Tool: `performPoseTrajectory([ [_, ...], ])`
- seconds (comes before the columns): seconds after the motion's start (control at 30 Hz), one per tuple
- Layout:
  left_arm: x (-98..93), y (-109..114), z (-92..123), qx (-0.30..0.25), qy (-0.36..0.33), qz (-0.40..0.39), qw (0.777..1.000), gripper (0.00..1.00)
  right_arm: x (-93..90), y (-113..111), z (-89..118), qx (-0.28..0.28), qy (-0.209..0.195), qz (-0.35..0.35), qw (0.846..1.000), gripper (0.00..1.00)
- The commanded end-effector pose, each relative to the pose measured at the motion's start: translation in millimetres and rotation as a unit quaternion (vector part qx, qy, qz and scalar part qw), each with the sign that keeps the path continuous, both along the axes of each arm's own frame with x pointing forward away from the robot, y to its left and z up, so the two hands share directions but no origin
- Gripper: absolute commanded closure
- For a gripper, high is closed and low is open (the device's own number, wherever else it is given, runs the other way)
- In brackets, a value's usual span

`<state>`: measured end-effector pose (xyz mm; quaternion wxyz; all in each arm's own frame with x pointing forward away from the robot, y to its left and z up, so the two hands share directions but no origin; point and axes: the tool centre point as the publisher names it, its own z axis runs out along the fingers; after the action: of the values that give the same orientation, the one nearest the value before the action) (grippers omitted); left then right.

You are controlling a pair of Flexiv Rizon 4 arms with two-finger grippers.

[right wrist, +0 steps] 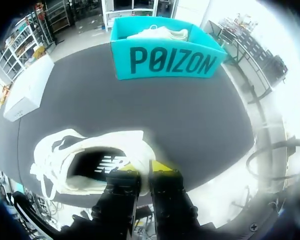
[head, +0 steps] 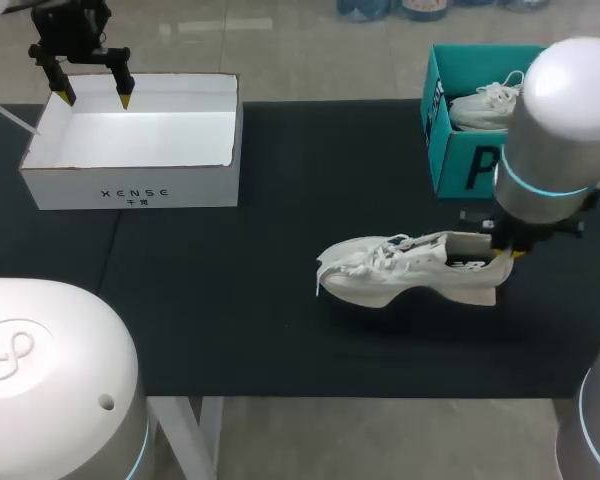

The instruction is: Take the shoe out of the shoebox, open the shoe tongue, remove and reinsert the insole, then place the shoe into the shoebox

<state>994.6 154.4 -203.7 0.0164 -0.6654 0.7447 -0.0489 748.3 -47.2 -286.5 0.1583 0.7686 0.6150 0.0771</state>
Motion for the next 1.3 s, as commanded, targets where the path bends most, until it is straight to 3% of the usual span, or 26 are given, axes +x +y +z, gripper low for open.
performPoseTrajectory([
  [0.03, -1.4, 0.2, 0.3, 0.001, -0.001, 0.000, 1.000, 0.00, 21.8, 21.4, -22.4, -0.010, 0.030, -0.022, 0.999, 1.00],
  [0.67, -1.4, 0.2, 0.3, 0.001, -0.001, 0.000, 1.000, 0.00, 47.5, 66.1, -49.8, 0.013, 0.042, -0.007, 0.999, 1.00],
  [1.17, -1.4, 0.2, 0.3, 0.001, -0.001, 0.000, 1.000, 0.00, 55.6, 71.1, -70.2, 0.005, 0.045, 0.017, 0.999, 1.00],
  [1.2, -1.4, 0.2, 0.3, 0.001, -0.001, 0.000, 1.000, 0.00, 55.4, 70.5, -71.1, 0.006, 0.047, 0.013, 0.999, 0.81],
  [1.23, -1.4, 0.2, 0.3, 0.001, -0.001, 0.000, 1.000, 0.00, 55.3, 69.9, -71.6, 0.005, 0.048, 0.011, 0.999, 0.28],
  [1.27, -1.4, 0.2, 0.3, 0.001, -0.001, 0.000, 1.000, 0.00, 54.8, 69.2, -71.4, 0.005, 0.048, 0.011, 0.999, 0.00],
  [1.3, -1.4, 0.2, 0.3, 0.001, -0.001, 0.000, 1.000, 0.00, 53.5, 68.1, -69.1, 0.005, 0.048, 0.009, 0.999, 0.00],
])
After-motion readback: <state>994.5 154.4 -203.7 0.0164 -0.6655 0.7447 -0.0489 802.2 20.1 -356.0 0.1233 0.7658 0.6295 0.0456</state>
